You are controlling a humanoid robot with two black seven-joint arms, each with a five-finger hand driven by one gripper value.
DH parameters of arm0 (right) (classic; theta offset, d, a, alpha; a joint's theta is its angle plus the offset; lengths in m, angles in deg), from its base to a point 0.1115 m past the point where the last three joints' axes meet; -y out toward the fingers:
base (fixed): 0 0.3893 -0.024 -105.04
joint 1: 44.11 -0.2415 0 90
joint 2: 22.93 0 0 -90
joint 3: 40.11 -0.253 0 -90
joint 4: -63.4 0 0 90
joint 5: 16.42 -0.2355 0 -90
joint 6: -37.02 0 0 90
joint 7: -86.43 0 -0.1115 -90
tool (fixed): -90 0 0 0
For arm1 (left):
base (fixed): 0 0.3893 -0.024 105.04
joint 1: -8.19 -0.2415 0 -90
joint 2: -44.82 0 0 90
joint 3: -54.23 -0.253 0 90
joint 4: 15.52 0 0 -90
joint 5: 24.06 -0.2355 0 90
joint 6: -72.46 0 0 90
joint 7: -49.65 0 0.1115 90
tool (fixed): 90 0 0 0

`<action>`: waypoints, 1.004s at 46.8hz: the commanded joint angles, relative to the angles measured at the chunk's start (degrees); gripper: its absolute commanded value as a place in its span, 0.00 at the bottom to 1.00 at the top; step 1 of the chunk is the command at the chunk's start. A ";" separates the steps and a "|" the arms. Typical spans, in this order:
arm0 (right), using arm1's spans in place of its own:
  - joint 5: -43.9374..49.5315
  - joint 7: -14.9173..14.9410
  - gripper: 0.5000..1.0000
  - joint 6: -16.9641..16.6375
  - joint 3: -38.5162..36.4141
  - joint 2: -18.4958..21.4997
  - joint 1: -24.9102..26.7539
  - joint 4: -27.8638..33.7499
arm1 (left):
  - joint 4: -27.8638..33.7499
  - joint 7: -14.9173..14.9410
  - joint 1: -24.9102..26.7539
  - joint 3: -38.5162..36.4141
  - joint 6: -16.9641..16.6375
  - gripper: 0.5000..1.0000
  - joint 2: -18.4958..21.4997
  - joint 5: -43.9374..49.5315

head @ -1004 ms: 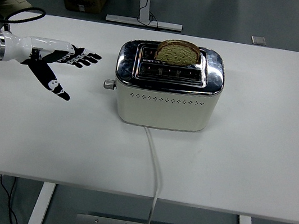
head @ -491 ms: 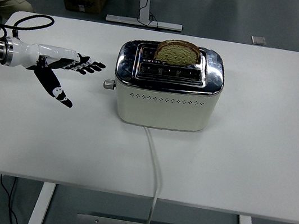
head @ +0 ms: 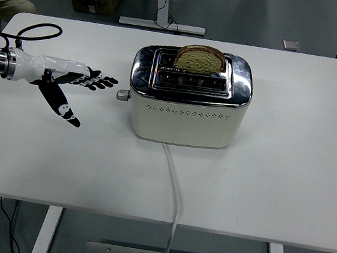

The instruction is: Press down toaster

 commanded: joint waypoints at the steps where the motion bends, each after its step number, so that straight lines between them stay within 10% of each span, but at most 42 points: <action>1: -0.03 0.00 1.00 0.01 0.00 0.00 -0.01 -0.01 | 0.00 -0.03 -0.10 0.00 0.00 1.00 0.09 0.01; 47: -0.03 0.00 1.00 0.01 0.00 0.00 -0.01 -0.01 | -0.44 -0.03 -1.42 0.00 0.00 1.00 -1.23 0.01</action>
